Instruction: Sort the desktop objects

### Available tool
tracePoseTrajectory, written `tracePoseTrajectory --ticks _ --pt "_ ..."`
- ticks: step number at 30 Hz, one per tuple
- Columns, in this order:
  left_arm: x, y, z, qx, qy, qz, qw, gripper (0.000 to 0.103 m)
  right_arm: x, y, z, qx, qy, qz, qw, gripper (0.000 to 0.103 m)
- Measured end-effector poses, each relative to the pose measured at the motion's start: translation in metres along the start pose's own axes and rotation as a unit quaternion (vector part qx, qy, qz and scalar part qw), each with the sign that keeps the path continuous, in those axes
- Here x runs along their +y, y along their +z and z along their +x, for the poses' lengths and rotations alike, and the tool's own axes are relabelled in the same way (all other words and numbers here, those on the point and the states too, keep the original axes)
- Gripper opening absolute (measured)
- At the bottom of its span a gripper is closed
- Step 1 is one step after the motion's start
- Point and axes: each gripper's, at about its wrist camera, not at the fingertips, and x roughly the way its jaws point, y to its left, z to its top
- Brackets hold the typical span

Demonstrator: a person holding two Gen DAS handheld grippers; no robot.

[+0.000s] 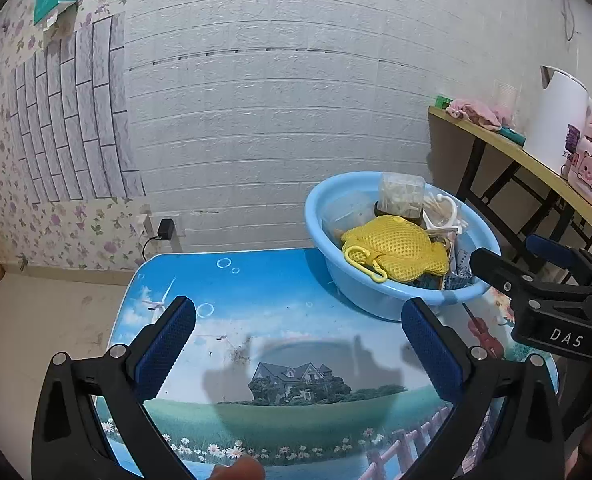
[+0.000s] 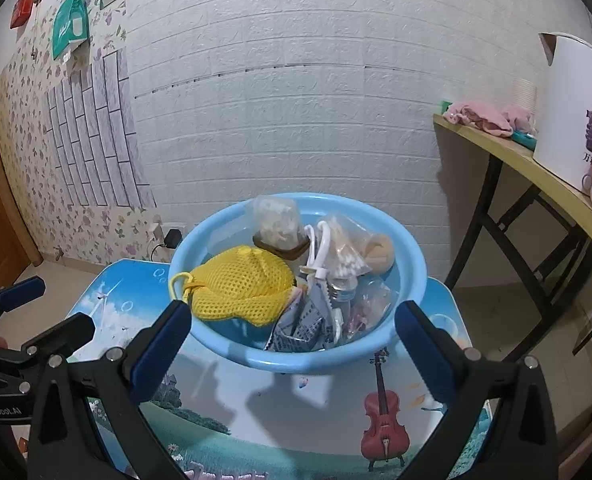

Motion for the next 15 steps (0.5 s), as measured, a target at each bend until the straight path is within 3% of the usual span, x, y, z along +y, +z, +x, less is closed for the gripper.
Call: tracePoseTrajectory --ticks 15 --pt "-0.0029 -0.0007 -0.0056 -0.007 -0.002 0.004 1.0 0.103 -0.0001 -0.0026 -0.0029 0.0 0.001 0.0 1.0 0.103"
